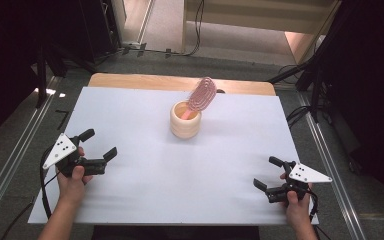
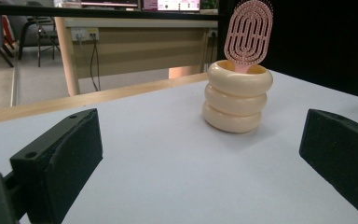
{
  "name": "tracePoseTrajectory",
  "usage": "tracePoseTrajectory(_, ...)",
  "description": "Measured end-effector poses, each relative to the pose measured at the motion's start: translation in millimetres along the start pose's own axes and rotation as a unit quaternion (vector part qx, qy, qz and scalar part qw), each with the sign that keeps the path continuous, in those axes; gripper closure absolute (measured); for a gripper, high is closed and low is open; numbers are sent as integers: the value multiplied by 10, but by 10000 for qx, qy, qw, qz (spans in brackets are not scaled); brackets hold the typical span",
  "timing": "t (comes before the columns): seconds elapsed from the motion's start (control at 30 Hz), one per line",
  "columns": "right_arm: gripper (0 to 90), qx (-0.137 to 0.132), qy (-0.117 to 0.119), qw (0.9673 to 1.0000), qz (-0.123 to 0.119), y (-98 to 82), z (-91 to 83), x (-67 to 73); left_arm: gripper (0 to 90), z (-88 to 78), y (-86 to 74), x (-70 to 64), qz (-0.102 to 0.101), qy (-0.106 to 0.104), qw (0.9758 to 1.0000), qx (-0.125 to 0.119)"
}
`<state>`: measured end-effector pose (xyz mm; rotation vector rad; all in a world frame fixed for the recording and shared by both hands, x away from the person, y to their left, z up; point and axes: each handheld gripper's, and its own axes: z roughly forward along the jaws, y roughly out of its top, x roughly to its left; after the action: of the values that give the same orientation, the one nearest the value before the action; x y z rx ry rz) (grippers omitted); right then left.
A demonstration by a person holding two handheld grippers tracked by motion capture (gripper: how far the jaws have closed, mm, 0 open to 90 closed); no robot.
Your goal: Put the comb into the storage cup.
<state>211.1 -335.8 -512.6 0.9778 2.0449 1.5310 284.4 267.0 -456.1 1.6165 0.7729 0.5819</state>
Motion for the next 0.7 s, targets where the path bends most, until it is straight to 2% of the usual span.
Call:
tracePoseTrajectory(0.2,0,-13,-22,10000,-18,0,0,-3,0,-128,-44,30,-17,108,9999,-5)
tracePoseTrajectory(0.33,0,-19,-21,10000,-19,-1,0,-4,0,-208,-97,44,35,190,9998,92)
tracePoseTrajectory(0.7,0,-8,-39,10000,-20,0,1,-2,0,-431,-214,91,-17,285,9994,211)
